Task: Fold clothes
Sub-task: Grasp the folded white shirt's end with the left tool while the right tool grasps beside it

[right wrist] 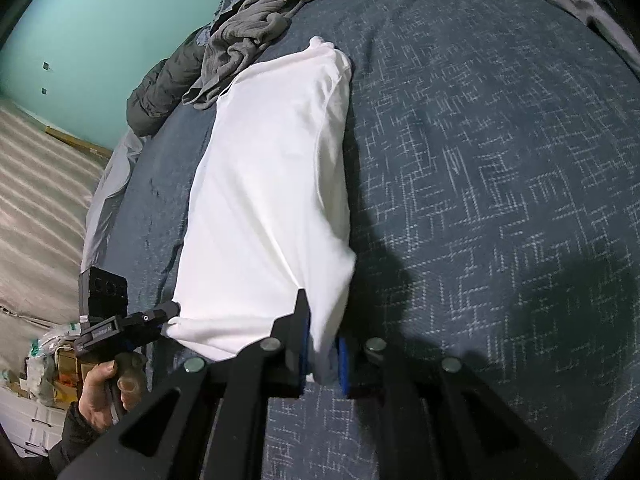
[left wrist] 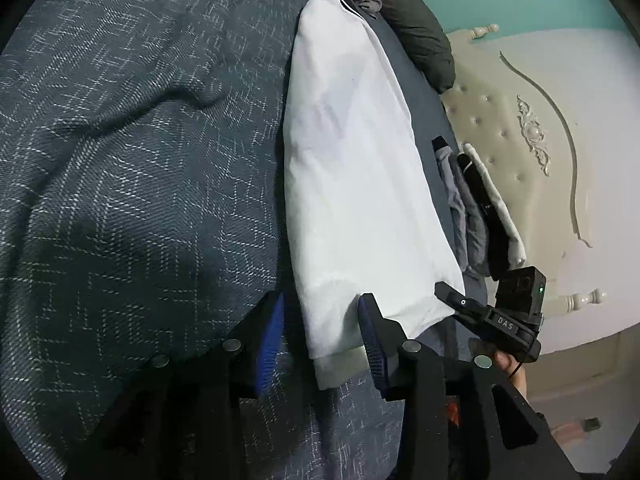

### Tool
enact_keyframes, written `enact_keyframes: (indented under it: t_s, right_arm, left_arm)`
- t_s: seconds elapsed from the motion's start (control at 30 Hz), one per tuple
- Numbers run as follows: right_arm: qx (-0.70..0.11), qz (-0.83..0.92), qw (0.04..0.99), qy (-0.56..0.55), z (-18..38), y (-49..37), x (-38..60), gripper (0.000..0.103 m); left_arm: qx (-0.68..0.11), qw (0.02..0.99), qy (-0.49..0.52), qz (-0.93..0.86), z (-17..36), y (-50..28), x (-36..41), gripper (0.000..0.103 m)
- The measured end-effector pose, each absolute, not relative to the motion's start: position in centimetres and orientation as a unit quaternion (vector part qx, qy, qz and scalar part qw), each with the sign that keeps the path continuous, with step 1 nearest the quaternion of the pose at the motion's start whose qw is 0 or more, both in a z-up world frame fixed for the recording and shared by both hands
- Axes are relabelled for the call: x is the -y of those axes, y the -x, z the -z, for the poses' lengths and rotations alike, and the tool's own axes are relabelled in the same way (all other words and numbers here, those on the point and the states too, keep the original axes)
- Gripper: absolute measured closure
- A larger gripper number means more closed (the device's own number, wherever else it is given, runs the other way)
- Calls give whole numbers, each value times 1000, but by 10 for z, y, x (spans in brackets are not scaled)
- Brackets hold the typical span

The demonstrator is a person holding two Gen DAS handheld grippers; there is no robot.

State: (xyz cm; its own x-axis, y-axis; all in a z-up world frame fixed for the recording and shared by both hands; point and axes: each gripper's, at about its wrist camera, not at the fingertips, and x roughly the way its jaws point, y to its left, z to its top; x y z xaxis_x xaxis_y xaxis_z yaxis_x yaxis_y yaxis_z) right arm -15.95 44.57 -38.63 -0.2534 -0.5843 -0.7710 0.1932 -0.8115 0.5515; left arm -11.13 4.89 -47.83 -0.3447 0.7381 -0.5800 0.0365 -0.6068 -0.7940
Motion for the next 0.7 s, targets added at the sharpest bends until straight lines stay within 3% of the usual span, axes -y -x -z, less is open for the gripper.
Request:
enact_keyframes:
  t_s: [0.07,0.23,0.33,0.37,0.47,0.7]
  right_arm:
    - [171,777,242,-555,385,160,-446,77]
    - [160,778,240,-558,385,162,-439,74]
    - [143,776,246,-562,388,158,-428,73]
    - [137,777,246,-562,389,157,-425,73]
    - [120,781,245,-562,390,154,-417,83]
    - [83,796,246,-548,373,149,-407,90]
  left_arm:
    - [365,242,519,-733,476,111,-51,62]
    - [342,242,521,-744,472,111,-58,65]
    - [333,239,520,-749,470,111,-59,81]
    - [330,239,520,-751,469,111,-60,87]
    - [315,238,515,-761,463,109,-62,92]
    - [259,227,512,-787,441,108,-74,94]
